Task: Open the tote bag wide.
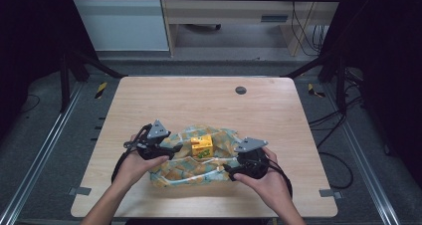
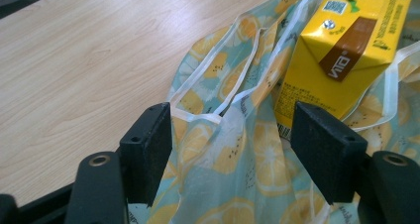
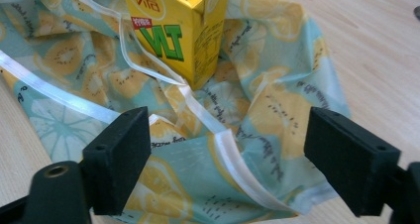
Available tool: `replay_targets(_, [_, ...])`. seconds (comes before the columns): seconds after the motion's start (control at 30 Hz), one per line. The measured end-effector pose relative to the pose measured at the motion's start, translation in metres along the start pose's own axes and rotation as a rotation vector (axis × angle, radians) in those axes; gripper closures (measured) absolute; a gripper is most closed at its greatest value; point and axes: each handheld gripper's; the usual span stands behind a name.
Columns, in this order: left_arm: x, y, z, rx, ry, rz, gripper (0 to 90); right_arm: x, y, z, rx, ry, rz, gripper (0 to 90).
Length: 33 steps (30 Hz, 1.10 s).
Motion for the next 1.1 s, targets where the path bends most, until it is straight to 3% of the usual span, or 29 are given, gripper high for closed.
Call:
replay_targets(0.27, [-0.013,0.003,0.001,-0.029,0.063,0.023,38.7,-0.007,0.005,0.009,0.007,0.025,0.007,21.7])
replay_targets(0.43, [-0.017,0.001,0.002,-0.041,0.087,0.033,59.3,-0.011,0.004,0.013,0.007,0.046,0.015,30.5])
replay_targets(0.47, [-0.017,0.0,0.002,-0.042,0.09,0.027,62.7,-0.013,0.004,0.015,0.014,0.059,0.02,37.9])
replay_targets(0.53, [-0.019,-0.001,0.003,-0.037,0.094,0.028,70.8,-0.015,0.003,0.017,0.015,0.074,0.019,42.2])
replay_targets(0.7, [-0.021,-0.001,0.006,-0.02,0.101,0.026,82.0,-0.019,0.002,0.023,0.022,0.103,0.01,52.4])
replay_targets(0.73, [-0.021,0.0,0.008,-0.008,0.095,0.026,86.3,-0.022,0.002,0.026,0.025,0.114,0.004,57.7])
replay_targets(0.83, [-0.021,0.0,0.009,0.003,0.089,0.028,88.3,-0.025,0.002,0.03,0.027,0.121,-0.005,61.8])
replay_targets(0.93, [-0.022,0.0,0.011,0.018,0.081,0.024,89.3,-0.031,0.003,0.034,0.042,0.141,-0.021,73.4])
replay_targets(1.1, [-0.021,0.002,0.01,0.04,0.056,0.009,89.6,-0.035,0.004,0.036,0.058,0.148,-0.038,83.8])
Point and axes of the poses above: each handheld gripper's, and its own axes: x roughly backward along the jaws, z roughly out of its underside, y roughly to its left, and after that the axes turned 9 degrees about y, right-handed
